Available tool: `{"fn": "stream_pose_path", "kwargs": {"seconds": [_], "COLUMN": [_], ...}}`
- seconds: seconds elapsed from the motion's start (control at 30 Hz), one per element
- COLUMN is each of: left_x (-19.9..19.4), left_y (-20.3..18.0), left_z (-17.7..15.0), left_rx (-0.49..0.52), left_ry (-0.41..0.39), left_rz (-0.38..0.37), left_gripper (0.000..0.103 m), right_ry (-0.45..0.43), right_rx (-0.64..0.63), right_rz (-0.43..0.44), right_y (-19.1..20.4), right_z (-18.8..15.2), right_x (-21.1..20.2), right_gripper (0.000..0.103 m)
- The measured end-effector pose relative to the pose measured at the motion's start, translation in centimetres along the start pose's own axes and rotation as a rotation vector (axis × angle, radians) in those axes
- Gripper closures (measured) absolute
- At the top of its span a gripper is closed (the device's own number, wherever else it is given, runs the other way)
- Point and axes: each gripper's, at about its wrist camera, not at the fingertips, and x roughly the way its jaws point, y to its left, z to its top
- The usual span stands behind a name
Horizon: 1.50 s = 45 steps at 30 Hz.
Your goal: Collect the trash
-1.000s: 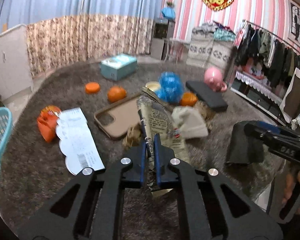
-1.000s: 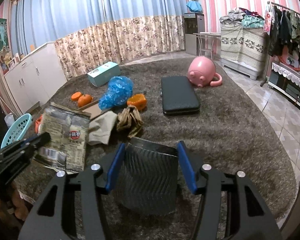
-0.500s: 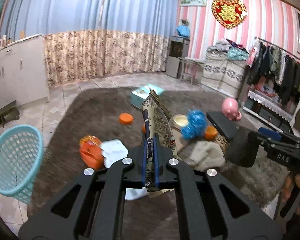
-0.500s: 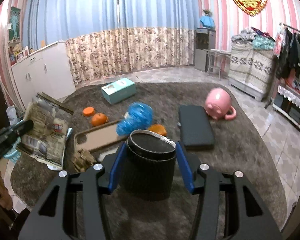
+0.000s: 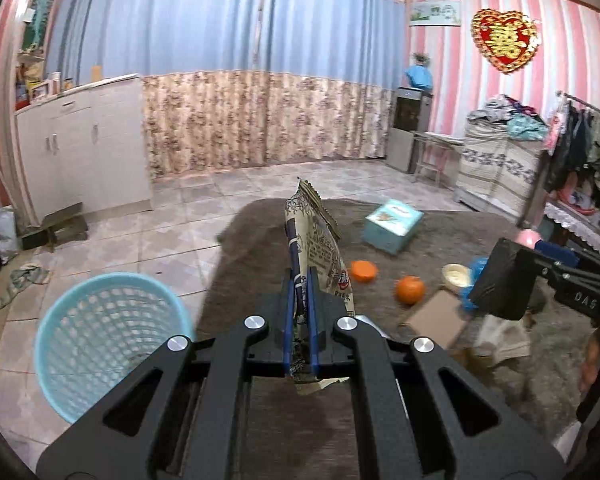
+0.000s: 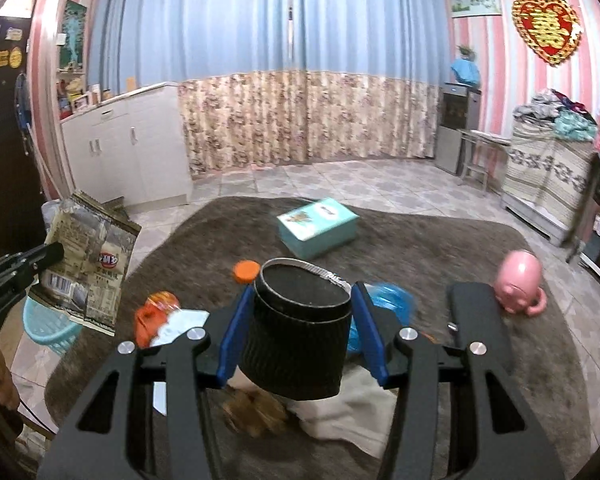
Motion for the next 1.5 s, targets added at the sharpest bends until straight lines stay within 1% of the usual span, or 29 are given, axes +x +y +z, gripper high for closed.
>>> {"fn": "stream_pose_path", "kwargs": {"seconds": [0.2,0.4,0.57,0.67,0.8,0.97,1.0,1.03,1.07,1.1,1.13,1.27,1.33,1.4,1.5], "left_x": [0.5,0.6,1.5,2.3,3.4,4.6,4.7,4.8,4.7,4.5,4.3,3.1,2.7,1.6,0.3], "left_y": [4.3,9.1,12.4,14.0,16.0,18.9,19.3,20.0,20.5,20.8,20.9,22.1,22.5,22.9,23.8], "left_z": [0.2,-0.5,-1.4,-1.6,-1.9,-2.7,-2.8,-2.9,-3.0,-3.1,-3.1,-3.4,-3.5,-3.3,-3.1], "left_rx": [-0.002,-0.019,-0.046,-0.063,-0.067,-0.066,-0.072,-0.083,-0.091,-0.098,-0.102,-0.143,-0.145,-0.165,-0.214], "left_ry": [0.008,0.013,0.036,0.051,0.068,0.098,0.105,0.113,0.116,0.112,0.106,0.092,0.086,0.061,0.03], "left_rz": [0.084,0.163,0.21,0.225,0.255,0.315,0.316,0.316,0.322,0.335,0.343,0.364,0.386,0.413,0.42], "left_gripper": [0.099,0.099,0.099,0.099,0.099,0.097,0.092,0.08,0.072,0.058,0.051,0.046,0.036,0.029,0.024], "right_ry": [0.007,0.006,0.008,0.01,0.019,0.021,0.021,0.02,0.022,0.024,0.026,0.028,0.029,0.027,0.026], "right_rx": [-0.029,-0.05,-0.071,-0.082,-0.096,-0.13,-0.137,-0.145,-0.149,-0.152,-0.156,-0.181,-0.196,-0.209,-0.226], "right_rz": [0.057,0.108,0.15,0.168,0.192,0.208,0.208,0.209,0.21,0.213,0.216,0.236,0.253,0.27,0.305], "right_y": [4.5,8.6,11.8,13.3,15.2,17.5,17.6,18.0,18.3,18.5,18.9,20.7,22.0,23.3,25.5], "right_z": [0.9,1.6,2.0,2.1,2.3,2.6,2.7,2.8,2.9,3.0,3.0,2.7,2.6,2.7,2.7], "right_x": [3.2,5.6,6.9,7.6,8.5,9.1,9.5,9.7,9.9,10.2,10.4,10.8,11.0,11.1,11.5], "right_gripper": [0.053,0.053,0.053,0.053,0.053,0.054,0.054,0.054,0.054,0.054,0.054,0.054,0.054,0.054,0.054]}}
